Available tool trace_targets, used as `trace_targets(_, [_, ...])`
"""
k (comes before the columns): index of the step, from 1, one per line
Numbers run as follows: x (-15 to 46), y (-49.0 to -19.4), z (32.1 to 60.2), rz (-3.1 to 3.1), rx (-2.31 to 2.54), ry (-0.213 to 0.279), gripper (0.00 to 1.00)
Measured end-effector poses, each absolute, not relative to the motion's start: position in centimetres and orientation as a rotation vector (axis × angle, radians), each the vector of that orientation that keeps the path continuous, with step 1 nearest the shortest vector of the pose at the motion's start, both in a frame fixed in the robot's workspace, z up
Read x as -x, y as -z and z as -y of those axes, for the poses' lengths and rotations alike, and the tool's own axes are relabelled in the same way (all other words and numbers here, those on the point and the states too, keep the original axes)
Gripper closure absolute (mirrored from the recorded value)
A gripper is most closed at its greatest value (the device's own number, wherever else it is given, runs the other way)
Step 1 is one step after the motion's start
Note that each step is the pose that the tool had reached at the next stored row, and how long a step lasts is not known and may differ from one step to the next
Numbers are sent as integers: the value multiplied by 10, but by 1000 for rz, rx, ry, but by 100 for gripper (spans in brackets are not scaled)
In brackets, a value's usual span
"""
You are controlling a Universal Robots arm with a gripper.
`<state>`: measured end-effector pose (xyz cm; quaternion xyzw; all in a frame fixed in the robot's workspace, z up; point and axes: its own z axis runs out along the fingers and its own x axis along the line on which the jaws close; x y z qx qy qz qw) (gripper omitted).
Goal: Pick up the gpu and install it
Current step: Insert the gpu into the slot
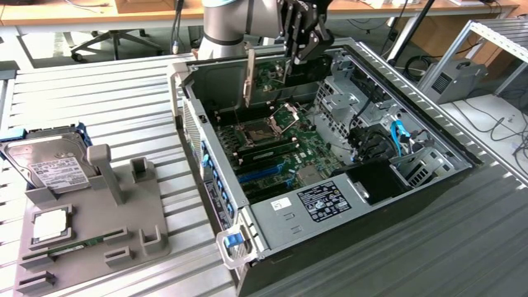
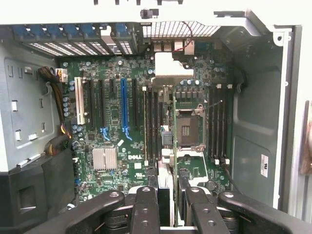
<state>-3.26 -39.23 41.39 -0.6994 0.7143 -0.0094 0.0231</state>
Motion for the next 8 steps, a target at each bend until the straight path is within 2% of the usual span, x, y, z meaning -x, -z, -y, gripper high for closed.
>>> trace_targets(8, [33, -418, 392, -2210, 2164, 32, 73])
